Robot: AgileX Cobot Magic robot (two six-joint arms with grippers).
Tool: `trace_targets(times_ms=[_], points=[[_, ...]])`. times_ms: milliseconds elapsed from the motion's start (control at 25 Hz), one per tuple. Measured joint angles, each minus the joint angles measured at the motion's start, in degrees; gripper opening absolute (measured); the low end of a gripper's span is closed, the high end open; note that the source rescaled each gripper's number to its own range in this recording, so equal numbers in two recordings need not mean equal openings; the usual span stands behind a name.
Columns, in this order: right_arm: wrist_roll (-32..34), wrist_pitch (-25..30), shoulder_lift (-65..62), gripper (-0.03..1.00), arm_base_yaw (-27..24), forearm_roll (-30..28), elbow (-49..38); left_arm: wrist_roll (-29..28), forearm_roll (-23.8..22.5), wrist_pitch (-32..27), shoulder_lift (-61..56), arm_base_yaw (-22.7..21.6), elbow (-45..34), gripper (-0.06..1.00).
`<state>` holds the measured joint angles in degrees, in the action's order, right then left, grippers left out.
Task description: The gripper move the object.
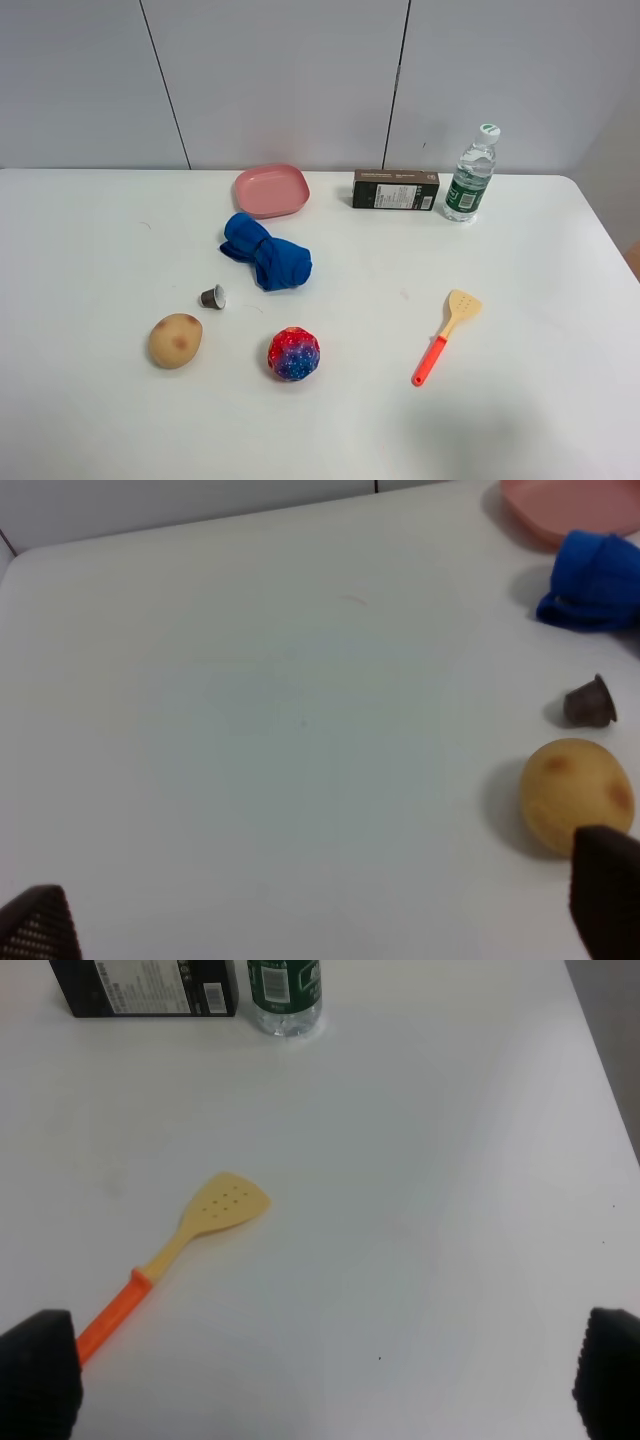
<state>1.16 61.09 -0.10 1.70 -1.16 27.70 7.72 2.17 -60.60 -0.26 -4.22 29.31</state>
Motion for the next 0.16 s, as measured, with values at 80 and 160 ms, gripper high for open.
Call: trace_targets(times_ms=[80, 160], points=[[0.00, 0.00, 0.00, 1.00, 0.00, 0.00, 0.00, 0.00, 0.00, 0.00, 0.00, 0.00, 0.00, 1.00], [0.00, 0.00, 0.00, 1.00, 0.00, 0.00, 0.00, 0.00, 0.00, 0.00, 0.00, 0.00, 0.00, 1.00]])
